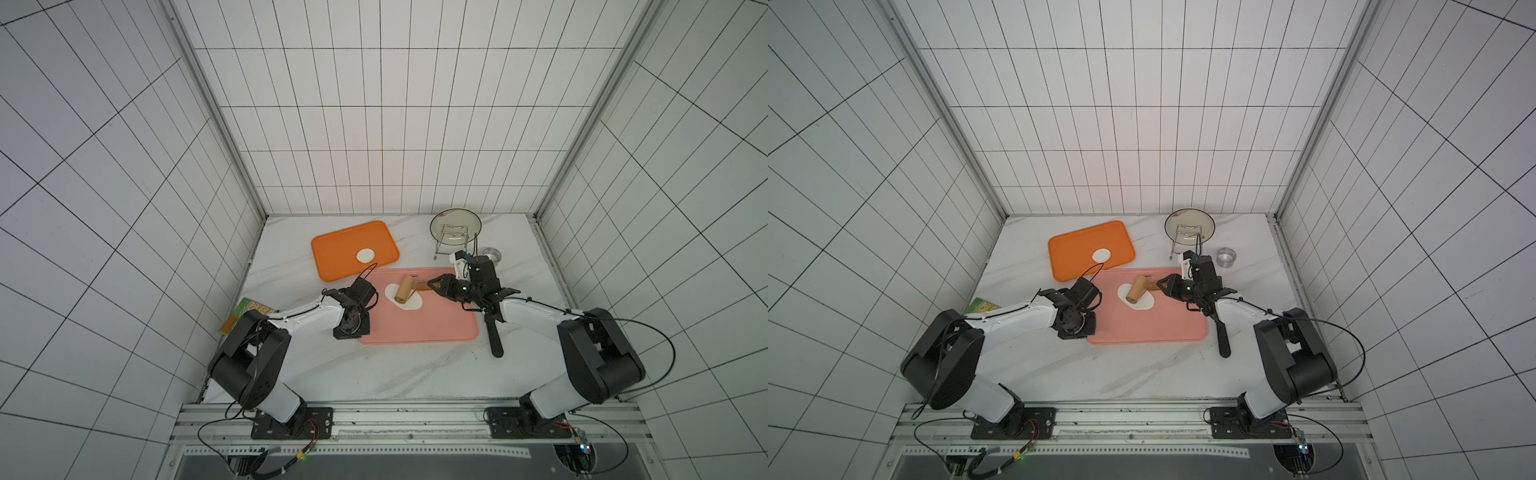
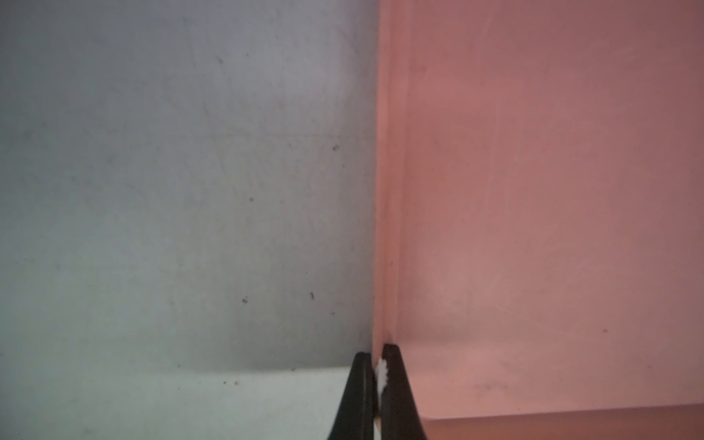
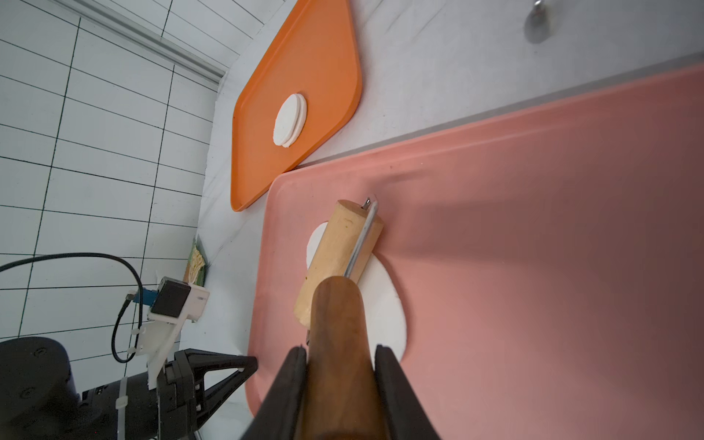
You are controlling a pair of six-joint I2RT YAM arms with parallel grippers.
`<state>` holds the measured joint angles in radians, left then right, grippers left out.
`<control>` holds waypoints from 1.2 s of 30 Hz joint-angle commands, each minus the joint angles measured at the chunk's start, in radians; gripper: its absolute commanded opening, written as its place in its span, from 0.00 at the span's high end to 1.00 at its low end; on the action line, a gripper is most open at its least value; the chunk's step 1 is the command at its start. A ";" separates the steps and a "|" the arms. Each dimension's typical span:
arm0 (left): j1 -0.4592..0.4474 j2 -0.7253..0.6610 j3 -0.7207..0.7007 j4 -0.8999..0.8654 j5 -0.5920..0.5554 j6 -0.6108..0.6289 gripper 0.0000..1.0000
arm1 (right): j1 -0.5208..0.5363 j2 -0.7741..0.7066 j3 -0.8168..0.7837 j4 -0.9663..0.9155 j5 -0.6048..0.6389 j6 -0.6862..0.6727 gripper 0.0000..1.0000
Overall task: Roll out the dumpling wrappers from the dough
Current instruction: Flatten out the dough on the work surface.
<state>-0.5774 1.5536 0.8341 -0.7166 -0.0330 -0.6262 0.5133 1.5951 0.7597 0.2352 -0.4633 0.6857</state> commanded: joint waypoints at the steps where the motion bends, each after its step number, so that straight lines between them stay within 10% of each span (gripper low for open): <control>1: 0.002 0.045 -0.019 -0.002 -0.084 -0.030 1.00 | 0.023 0.136 -0.064 -0.310 0.198 -0.050 1.00; 19: 0.025 0.030 -0.021 -0.007 -0.085 -0.020 1.00 | -0.130 -0.208 -0.204 -0.504 0.204 -0.112 1.00; 36: 0.004 0.056 0.002 -0.012 -0.085 -0.018 1.00 | -0.057 -0.332 0.057 -0.450 -0.069 -0.141 1.00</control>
<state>-0.5774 1.5620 0.8452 -0.7292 -0.0341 -0.6285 0.4221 1.2758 0.7601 -0.2150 -0.4786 0.5682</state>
